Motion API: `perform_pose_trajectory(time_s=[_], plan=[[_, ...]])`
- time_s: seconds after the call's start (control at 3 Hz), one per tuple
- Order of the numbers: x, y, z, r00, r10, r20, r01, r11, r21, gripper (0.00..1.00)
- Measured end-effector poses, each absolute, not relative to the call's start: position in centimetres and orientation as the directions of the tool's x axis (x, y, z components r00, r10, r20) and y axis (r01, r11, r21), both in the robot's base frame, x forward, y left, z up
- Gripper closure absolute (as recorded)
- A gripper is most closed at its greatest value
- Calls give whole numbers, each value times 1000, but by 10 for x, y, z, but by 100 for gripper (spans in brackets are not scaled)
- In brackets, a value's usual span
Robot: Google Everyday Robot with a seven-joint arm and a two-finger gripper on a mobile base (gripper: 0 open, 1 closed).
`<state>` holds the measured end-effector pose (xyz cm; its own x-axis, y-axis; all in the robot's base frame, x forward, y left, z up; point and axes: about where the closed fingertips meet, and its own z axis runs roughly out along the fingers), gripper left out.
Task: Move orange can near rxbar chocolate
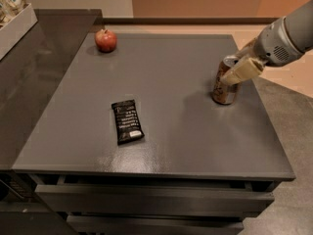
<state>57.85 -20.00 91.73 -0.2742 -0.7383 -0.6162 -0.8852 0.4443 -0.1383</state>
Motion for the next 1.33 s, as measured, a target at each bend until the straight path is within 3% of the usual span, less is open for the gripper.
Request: perform_pose_trajectory(time_s=[0.33, 0.67, 1.33], plan=[[571, -187, 927, -237, -734, -637, -906, 404, -128, 88], [553, -151, 941, -167, -728, -665, -944, 312, -105, 100], [511, -62, 944, -8, -718, -696, -992, 91, -83, 100]])
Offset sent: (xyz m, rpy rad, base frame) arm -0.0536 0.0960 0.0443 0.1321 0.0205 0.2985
